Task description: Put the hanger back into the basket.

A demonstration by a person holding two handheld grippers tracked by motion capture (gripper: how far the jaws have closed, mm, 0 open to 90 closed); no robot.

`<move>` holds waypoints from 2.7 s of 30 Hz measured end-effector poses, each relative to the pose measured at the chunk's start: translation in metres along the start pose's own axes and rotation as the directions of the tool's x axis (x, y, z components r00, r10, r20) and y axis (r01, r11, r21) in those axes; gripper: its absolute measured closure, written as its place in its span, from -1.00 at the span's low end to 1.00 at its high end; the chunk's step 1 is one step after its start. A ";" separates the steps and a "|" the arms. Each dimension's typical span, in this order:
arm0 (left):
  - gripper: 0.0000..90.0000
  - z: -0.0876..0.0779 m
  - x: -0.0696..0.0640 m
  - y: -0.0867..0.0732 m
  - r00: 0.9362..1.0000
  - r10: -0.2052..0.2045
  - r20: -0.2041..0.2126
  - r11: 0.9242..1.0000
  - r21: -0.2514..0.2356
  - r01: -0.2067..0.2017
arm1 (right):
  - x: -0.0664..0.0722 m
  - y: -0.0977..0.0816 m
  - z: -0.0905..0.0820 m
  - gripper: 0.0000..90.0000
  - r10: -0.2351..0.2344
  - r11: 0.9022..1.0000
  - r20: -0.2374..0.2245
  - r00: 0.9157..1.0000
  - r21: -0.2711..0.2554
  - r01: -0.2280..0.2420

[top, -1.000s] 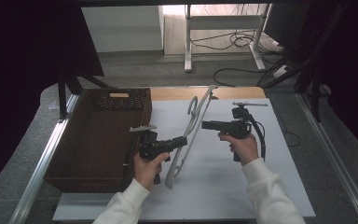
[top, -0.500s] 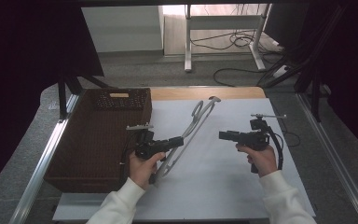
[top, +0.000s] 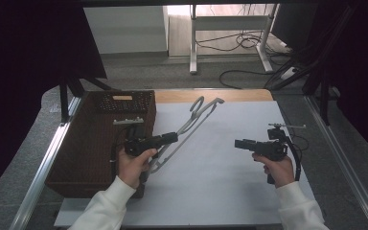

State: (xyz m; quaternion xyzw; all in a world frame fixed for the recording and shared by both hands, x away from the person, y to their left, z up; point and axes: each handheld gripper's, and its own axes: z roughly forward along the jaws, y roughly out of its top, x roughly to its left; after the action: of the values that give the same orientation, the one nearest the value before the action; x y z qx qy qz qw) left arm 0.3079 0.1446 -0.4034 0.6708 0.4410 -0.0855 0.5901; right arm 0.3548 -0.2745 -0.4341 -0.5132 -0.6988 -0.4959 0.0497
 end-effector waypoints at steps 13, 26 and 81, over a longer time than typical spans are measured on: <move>0.82 -0.075 0.002 0.025 0.998 0.035 -0.059 0.996 -0.077 -0.039 | -0.005 -0.004 -0.001 -0.08 0.011 1.000 0.013 1.000 0.003 -0.011; 0.82 -0.140 0.020 0.033 0.988 0.022 -0.152 0.991 -0.128 -0.042 | -0.007 -0.004 0.000 -0.08 0.014 1.000 0.026 1.000 0.009 -0.015; -0.21 -0.187 0.116 0.000 0.958 0.024 -0.287 0.993 0.115 0.010 | -0.012 -0.010 0.007 -0.10 0.033 0.999 0.047 0.998 0.035 -0.035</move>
State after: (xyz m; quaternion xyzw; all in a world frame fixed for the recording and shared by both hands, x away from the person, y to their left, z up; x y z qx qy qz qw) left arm 0.3007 0.3640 -0.4232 0.7107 0.5140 -0.0105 0.4802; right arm 0.3555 -0.2774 -0.4507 -0.5355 -0.6996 -0.4702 0.0512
